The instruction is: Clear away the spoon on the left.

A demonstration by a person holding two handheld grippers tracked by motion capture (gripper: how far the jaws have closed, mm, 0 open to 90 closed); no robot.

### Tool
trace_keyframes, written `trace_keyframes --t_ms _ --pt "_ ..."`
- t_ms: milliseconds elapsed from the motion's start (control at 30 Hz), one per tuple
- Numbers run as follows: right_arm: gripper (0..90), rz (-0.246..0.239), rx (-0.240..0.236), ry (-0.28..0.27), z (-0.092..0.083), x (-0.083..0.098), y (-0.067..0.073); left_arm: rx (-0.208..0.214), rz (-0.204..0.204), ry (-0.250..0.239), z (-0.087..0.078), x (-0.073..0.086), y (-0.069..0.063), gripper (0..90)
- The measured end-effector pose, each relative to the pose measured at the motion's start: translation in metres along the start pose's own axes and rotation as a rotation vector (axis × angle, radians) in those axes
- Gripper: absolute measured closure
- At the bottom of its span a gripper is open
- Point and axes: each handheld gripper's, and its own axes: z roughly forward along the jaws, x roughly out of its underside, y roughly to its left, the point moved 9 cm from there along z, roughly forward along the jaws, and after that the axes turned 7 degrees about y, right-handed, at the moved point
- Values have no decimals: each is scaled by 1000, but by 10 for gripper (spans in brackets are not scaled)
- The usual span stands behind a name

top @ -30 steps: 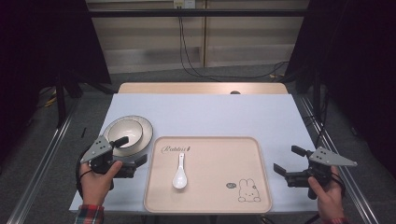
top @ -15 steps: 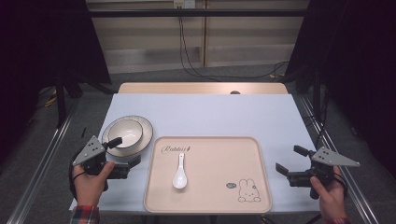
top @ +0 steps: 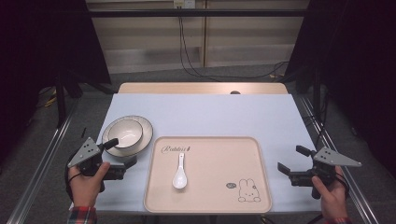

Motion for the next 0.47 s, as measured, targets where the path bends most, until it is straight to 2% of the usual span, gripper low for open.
trace_keyframes --t_ms 67,133,167,333,367,467 --pt "7 -4 3 2 0 1 -1 0 -10 -10 -1 0 0 15" --pt "7 -6 2 4 0 1 -1 0 2 -5 -2 2 2 15" --pt "7 -4 -1 7 0 2 -1 -14 -2 7 -3 4 3 14" --pt "7 -10 1 9 1 3 -1 -20 -17 2 -5 7 5 16" --pt "7 -10 3 12 2 3 -2 -8 -12 6 -5 8 4 16" --pt "7 -16 4 22 4 4 0 -8 -12 11 -4 9 4 17"
